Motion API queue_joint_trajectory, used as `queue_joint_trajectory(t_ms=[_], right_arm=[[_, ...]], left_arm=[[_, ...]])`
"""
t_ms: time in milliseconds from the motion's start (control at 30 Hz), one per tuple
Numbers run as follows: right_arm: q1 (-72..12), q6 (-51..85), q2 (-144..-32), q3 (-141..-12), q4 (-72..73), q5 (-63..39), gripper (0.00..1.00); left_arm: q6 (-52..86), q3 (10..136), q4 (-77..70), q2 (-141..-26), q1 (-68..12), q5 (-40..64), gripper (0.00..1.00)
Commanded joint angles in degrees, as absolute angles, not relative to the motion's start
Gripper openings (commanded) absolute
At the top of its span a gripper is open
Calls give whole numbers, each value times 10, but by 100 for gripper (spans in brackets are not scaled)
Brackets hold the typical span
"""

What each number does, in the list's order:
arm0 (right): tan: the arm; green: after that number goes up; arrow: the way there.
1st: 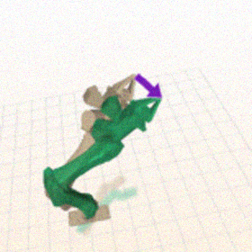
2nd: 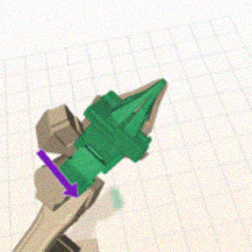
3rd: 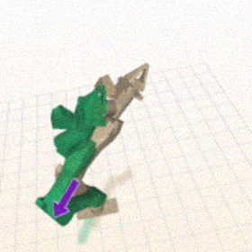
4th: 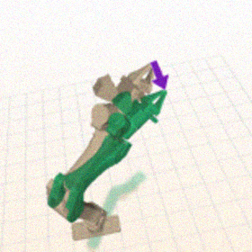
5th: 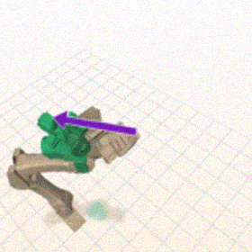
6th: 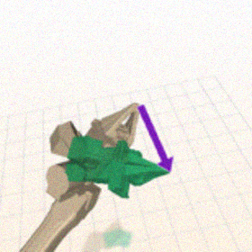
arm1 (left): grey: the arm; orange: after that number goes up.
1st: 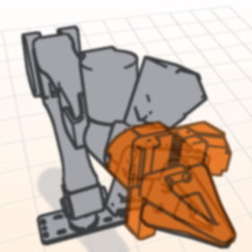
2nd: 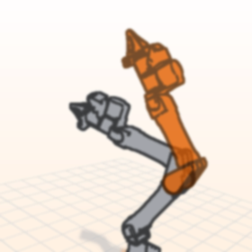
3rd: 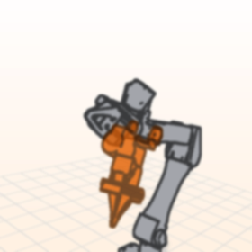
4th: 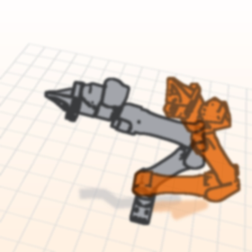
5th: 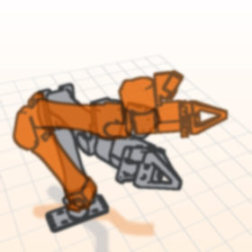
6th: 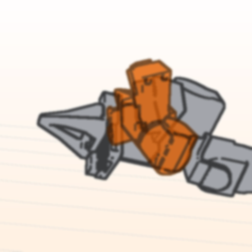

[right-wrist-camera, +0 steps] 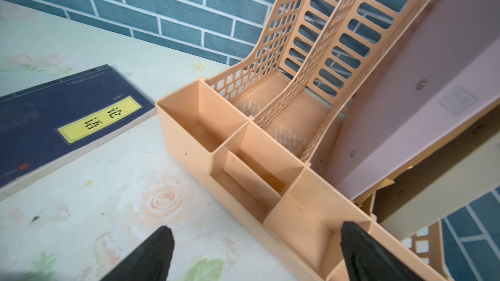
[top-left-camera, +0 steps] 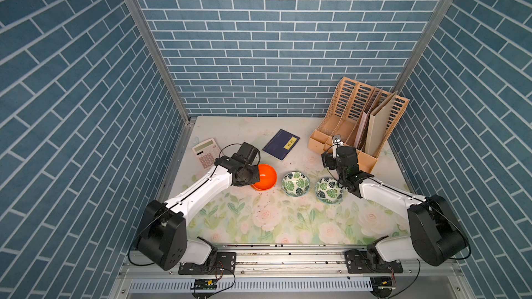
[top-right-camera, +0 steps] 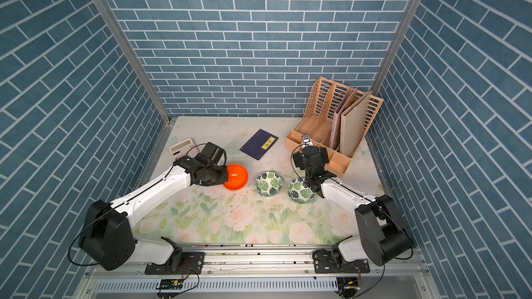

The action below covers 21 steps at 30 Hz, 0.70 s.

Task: Stack the bowls
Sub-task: Place the bowl on the bowl.

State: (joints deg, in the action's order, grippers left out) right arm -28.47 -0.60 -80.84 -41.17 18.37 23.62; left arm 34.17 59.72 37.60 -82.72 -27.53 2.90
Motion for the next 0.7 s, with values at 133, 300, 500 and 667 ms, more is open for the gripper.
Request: queue_joint_trajectory(t_ms=[133,300,500,667], right_arm=[[-306,11,-810,-416,175,231,100],[-309,12,-816,-417,178,234,100],[-312,12,-822,-419,181,235,100],[-312,11,-828,-422,181,236,100]], left_arm=[[312,613,333,-861,-244,60,7],[300,612,335,-880,-225,69,7],[296,611,328,-897,-214,85,7],[295,608,320,-911,-210,99,8]])
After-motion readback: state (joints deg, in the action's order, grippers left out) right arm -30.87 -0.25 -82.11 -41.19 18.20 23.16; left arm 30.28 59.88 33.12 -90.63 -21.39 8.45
